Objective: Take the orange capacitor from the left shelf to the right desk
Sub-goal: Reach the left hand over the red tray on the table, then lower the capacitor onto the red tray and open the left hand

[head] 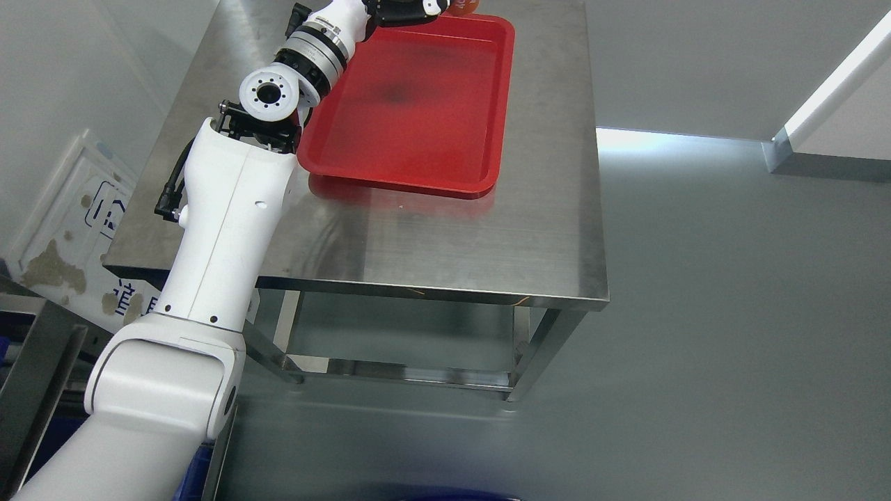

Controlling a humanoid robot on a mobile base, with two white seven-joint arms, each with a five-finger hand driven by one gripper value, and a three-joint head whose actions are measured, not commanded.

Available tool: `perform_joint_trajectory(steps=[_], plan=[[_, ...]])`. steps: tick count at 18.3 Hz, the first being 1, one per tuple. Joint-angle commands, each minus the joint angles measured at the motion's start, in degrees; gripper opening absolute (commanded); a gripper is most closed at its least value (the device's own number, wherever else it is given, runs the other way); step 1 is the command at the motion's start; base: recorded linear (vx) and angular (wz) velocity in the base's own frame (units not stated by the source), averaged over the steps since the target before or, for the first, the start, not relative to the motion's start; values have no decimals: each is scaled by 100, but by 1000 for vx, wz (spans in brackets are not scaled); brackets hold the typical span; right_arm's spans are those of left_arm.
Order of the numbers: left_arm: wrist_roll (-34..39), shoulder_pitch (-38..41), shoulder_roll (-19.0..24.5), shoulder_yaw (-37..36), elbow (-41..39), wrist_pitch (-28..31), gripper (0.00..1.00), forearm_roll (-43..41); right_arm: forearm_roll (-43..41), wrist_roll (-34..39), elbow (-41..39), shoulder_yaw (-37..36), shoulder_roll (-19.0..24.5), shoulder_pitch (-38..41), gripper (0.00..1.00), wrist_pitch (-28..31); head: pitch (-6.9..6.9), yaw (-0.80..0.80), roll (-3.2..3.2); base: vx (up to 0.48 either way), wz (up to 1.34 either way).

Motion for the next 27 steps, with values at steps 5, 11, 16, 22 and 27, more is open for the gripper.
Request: perform_joint_trajectory(steps=[5,11,16,22,27], plan=[[-24,34,132,1135,783,195,22,-14,26,3,-100,-70,-100,114,100,-1,0,0,0,47,-103],[-508,816,467,1330,-413,608,22,-5,26,3,-100,-70,-100,114,100,-1,0,0,0,4,0],[-517,781,476,1347,-518,626,22,-5,26,3,-100,-70,-100,114,100,-1,0,0,0,0,0],[-701,913,380,1181,-475,643,23,-31,26,3,-100,-70,-100,114,100,-1,0,0,0,0,0],[-710,948,379,1092,-440,643,25,-23,26,3,-100,-70,-100,114,100,-1,0,0,0,0,0]])
